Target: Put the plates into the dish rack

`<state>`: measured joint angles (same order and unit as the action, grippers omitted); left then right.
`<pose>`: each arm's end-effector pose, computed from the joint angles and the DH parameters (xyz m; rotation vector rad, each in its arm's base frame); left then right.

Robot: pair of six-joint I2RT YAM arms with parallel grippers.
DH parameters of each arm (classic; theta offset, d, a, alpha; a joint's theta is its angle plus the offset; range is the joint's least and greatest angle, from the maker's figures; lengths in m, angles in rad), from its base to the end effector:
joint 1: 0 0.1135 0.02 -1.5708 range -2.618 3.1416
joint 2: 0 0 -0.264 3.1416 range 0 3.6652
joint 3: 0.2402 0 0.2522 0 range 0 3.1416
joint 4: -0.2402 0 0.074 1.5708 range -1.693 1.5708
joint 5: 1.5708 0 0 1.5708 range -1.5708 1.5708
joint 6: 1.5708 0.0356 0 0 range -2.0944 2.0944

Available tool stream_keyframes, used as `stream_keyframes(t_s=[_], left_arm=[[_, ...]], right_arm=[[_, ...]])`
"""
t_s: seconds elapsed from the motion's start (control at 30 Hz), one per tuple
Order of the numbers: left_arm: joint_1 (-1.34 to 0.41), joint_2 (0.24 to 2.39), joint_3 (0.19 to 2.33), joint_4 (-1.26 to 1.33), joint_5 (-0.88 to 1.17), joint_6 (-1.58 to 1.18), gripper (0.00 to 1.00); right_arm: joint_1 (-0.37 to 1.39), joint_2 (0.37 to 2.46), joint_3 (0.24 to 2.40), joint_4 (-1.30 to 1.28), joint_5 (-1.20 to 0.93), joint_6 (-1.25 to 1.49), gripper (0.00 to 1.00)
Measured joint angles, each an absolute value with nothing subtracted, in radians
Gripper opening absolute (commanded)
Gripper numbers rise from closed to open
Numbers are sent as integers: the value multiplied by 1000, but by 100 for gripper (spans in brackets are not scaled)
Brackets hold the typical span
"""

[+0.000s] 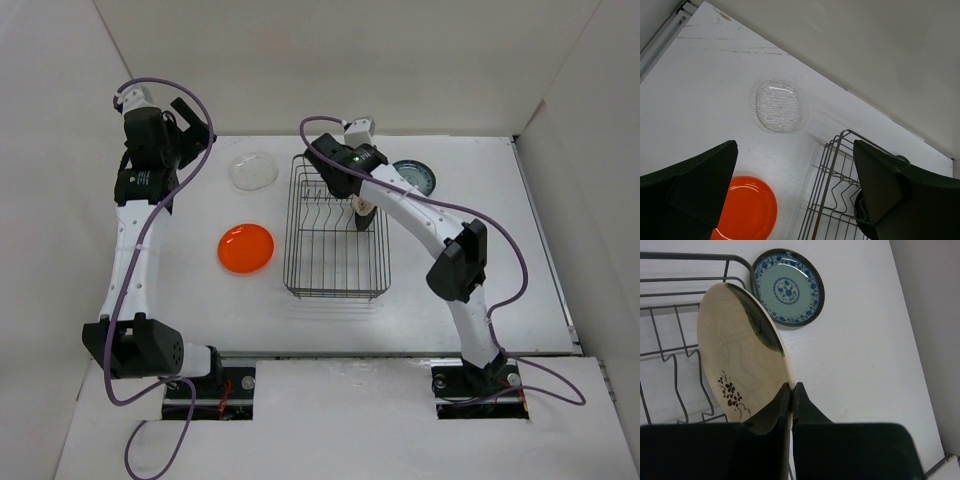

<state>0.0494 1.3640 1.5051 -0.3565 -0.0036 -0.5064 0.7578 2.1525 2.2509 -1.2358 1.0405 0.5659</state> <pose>0.3066 0.0153 0.4423 -0.4957 1.7281 -0.3246 0.3418 0.2812 0.3344 0.0625 2.1152 -0.6648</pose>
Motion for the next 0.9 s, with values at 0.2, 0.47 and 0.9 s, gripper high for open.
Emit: stream_keyframes(t_s=[0.2,0.47,0.9], left_arm=[[49,1364,1505,-356,-4,-506,100],[49,1364,1505,-356,-4,-506,100],[49,1364,1505,-356,-9,-506,100]], right_arm=[[761,2172,2251,-1248,1040,566,0],[774,2173,2260,-1250,1042,570,23],[790,2166,2280,-1249,1039,593,36]])
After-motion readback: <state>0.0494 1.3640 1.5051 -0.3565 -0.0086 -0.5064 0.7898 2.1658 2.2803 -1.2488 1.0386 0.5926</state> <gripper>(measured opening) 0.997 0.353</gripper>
